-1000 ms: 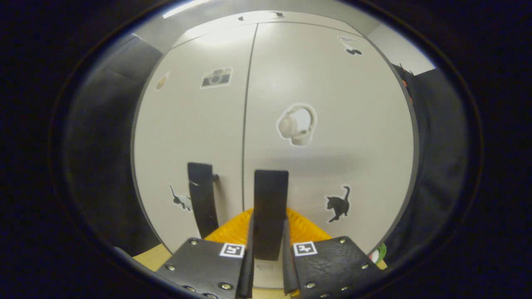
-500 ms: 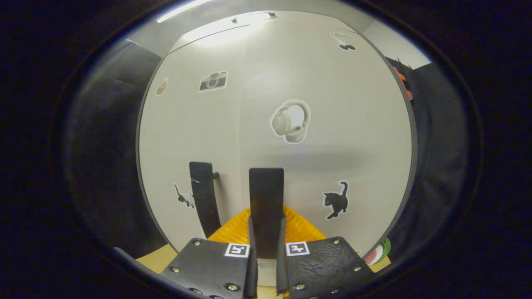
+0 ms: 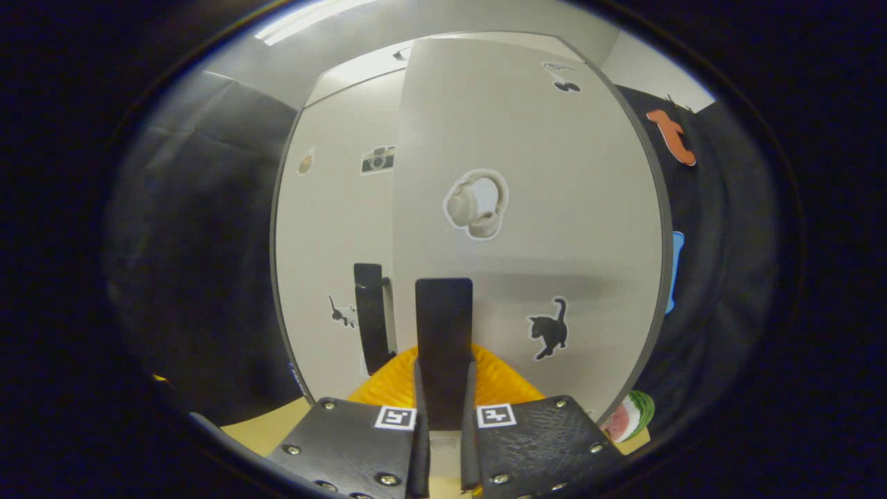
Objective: Open the right door of the double-door shoe cabinet with the right hand, and open the left door with the left hand.
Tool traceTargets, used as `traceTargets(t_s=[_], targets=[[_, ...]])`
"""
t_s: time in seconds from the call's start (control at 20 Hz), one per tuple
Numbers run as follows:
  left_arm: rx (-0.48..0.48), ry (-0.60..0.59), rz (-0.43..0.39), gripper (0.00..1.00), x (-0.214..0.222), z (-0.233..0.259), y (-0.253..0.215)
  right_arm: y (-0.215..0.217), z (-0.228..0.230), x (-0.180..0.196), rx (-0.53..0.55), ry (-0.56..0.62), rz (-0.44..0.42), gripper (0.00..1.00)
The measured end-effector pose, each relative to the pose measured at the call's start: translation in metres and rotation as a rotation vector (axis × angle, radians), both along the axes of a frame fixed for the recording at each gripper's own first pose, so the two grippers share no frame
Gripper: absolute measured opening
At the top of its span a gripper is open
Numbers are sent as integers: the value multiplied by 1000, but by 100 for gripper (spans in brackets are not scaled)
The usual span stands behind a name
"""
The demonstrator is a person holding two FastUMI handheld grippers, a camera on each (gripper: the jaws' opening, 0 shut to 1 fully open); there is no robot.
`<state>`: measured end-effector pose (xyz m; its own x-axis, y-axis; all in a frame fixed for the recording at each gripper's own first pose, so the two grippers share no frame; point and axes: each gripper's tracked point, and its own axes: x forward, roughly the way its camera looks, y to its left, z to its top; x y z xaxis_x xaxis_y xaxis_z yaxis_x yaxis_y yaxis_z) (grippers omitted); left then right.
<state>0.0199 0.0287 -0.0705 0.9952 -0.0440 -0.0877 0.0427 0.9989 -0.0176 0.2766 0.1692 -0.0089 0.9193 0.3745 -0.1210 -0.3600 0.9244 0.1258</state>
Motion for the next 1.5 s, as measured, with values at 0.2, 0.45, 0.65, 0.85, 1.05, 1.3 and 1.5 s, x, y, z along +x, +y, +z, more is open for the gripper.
traceTargets(t_s=[0.2, 0.45, 0.65, 0.85, 1.05, 1.3, 1.5], targets=[[-15, 3, 37, 98, 1, -1, -15, -4, 2, -6, -10, -13, 28, 18], [-11, -19, 26, 98, -1, 9, -34, -13, 4, -12, -8, -13, 65, 18], [-10, -42, -6, 98, -4, 20, -47, -24, 7, -22, 1, 0, 74, 18], [-4, -53, -21, 97, -4, 24, -53, -31, 9, -25, -2, 9, 71, 17], [-38, -35, -56, 98, 0, 16, -64, -40, 8, -28, -15, 6, 60, 17], [-36, -34, -84, 98, 5, 13, -65, -46, 8, -33, -17, 16, 58, 17], [-41, -18, -104, 98, 9, 3, -68, -51, 10, -32, -25, 12, 52, 17]])
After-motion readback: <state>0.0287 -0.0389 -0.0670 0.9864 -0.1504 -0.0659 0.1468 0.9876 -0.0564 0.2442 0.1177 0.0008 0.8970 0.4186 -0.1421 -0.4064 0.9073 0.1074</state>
